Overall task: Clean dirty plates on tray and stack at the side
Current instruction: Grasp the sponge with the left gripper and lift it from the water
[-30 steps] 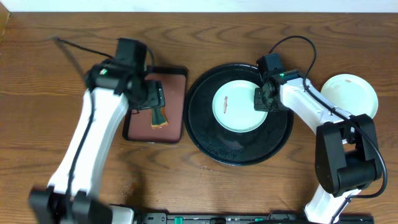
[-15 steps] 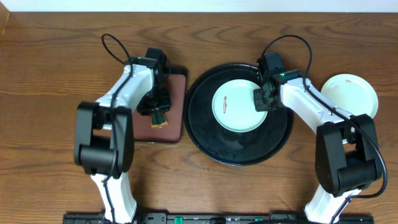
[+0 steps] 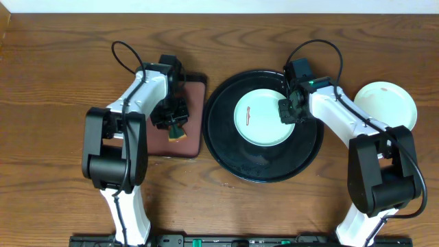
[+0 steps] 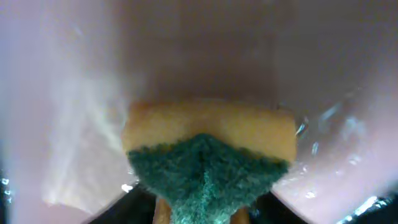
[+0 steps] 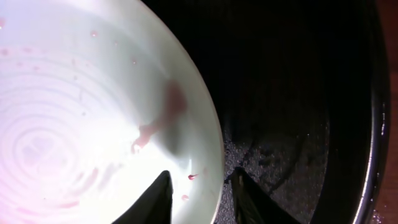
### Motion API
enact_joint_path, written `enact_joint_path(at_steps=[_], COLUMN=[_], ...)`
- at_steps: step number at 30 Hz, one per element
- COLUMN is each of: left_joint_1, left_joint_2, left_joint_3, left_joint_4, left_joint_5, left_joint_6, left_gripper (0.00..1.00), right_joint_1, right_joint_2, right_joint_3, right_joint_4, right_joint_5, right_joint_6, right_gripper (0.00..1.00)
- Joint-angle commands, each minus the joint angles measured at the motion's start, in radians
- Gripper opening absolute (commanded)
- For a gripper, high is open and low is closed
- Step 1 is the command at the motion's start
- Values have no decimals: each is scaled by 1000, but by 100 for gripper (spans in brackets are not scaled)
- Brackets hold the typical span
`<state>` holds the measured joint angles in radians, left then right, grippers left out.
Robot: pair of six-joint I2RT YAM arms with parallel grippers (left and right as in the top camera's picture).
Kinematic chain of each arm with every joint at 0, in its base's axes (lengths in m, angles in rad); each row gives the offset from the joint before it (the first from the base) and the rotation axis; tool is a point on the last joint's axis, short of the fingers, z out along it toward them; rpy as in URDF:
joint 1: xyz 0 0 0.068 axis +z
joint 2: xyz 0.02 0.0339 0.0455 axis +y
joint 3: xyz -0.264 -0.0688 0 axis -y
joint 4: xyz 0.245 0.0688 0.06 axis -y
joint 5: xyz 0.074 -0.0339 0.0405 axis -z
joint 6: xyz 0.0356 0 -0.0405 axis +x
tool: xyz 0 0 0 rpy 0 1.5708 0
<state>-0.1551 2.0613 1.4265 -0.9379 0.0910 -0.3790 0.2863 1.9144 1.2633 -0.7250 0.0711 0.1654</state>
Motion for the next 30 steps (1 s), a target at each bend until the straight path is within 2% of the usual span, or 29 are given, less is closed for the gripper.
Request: enact_joint_path(at_steps=[1, 7, 11, 13, 17, 18, 22, 23, 26, 30], left_joint_1=[16, 12, 12, 12, 13, 13, 13, 13, 13, 13], left_joint_2=[-58, -32, -21, -21, -34, -43, -98, -117, -172, -185], left_joint_3=[20, -46, -97, -101, -83, -67, -11, -5, -4, -13], left_joint_4=[35, 151, 195, 188, 164, 143, 60, 39, -21, -95], left_joint_5=[-62, -74, -73, -73, -73, -73, -73, -73, -72, -44], left_joint_6=[31, 26, 26, 27, 50, 60, 68, 67, 42, -16], left_gripper=[53, 51, 27, 8, 7, 8, 45, 50, 58, 60], right_joint_1=[-5, -5, -6, -6, -6, -6, -6, -6, -6, -6], right_joint_2=[-12, -12, -12, -12, -12, -12, -12, -12, -12, -12], right_joint_3=[10, 10, 10, 10, 10, 10, 10, 10, 10, 10], right_joint_4=[-1, -5, -5, -8, -8, -8, -9, -9, -8, -8], right_joint_5=[-10, -25, -47, -47, -47, -47, -46, -46, -47, -46], right_joint_6=[-6, -11, -25, -25, -25, -25, -25, -25, -25, -25], right_gripper=[34, 34, 34, 35, 35, 35, 35, 35, 35, 36])
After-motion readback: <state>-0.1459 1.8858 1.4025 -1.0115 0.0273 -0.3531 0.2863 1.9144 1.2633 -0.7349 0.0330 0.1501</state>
